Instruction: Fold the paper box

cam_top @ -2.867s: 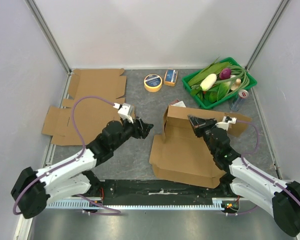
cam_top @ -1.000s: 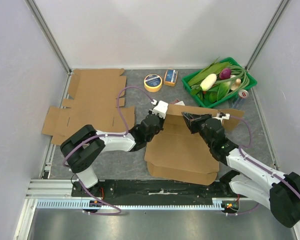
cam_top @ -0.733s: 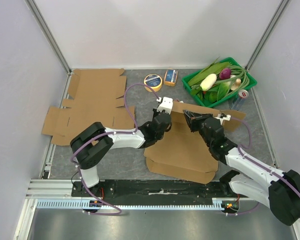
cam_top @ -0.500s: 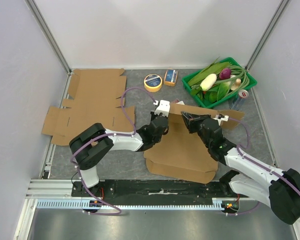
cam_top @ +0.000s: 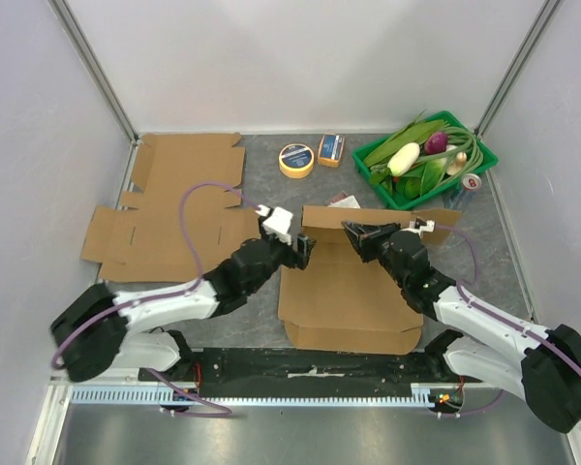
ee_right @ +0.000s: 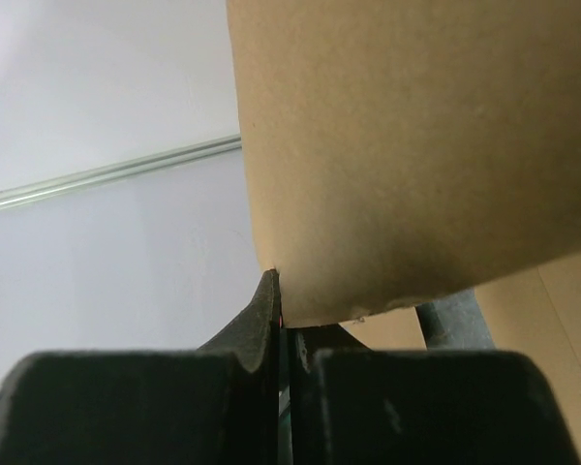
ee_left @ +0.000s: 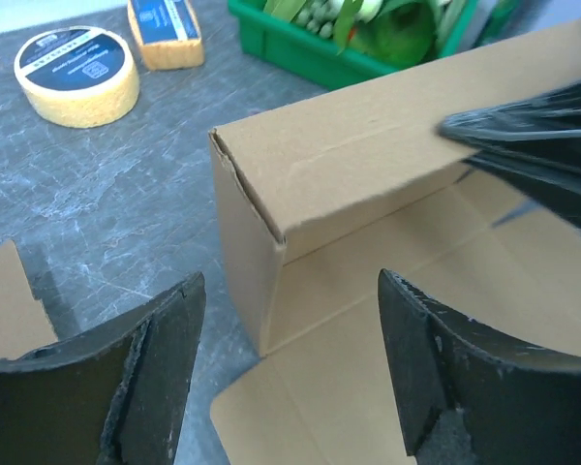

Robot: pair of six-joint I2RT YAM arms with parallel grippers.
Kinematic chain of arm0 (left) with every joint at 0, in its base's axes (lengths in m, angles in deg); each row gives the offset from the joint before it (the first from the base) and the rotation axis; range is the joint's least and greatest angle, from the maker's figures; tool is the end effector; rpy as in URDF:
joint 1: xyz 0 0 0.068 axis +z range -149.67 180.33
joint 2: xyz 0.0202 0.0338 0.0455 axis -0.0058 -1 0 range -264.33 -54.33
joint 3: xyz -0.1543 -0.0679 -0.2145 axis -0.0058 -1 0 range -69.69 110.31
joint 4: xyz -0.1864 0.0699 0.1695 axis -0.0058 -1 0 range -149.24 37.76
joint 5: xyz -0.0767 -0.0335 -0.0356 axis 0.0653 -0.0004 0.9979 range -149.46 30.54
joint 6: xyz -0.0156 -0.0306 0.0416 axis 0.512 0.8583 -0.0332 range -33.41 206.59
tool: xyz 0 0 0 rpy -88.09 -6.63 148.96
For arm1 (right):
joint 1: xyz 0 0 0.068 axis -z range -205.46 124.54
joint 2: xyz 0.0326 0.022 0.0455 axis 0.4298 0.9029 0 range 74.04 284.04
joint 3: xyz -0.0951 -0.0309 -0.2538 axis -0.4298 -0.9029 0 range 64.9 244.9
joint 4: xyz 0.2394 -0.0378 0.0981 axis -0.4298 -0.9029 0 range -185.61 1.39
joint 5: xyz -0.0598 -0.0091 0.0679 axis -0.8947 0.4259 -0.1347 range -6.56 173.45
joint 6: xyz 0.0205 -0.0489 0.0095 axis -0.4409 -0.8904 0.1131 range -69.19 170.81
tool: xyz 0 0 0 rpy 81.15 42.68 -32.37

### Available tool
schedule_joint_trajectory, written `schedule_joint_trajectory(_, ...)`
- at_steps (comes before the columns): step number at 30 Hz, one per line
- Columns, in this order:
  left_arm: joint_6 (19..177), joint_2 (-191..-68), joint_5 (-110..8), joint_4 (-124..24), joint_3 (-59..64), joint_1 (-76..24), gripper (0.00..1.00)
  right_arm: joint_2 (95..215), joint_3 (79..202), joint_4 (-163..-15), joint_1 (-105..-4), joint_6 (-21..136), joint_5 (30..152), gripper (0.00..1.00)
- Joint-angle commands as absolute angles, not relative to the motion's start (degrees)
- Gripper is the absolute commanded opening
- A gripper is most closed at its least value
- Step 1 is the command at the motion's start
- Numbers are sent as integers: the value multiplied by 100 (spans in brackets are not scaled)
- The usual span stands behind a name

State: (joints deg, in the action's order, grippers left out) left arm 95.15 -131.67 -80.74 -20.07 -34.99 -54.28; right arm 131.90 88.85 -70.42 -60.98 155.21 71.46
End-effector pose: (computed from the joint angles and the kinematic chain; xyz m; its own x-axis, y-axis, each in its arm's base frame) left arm 0.1776 -0.2276 0.2298 -0.1865 0.0230 -0.9822 0.5311 0.8434 -0.0811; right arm 0.1843 0.1224 0.2206 -0.3381 0.9228 0.1848 0.3146 -0.0742 0.9463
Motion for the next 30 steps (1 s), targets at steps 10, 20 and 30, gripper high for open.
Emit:
schedule_joint_trajectory(10, 11516, -10233, -4996, -4477, -3760, -3465, 74, 14091, 9171, -6506, -6316, 15241, 7826, 4)
schedule_joint_trajectory(20, 10497, -10723, -6750, -3492, -4544, -3947, 74, 14470, 9882, -7085, -6773, 15909, 7255, 5)
schedule_joint_trajectory(30, 9784, -11857, -8705, -2799, -4086, -4695, 56, 14698, 10375, -7473, -7125, 16138, 6728, 9)
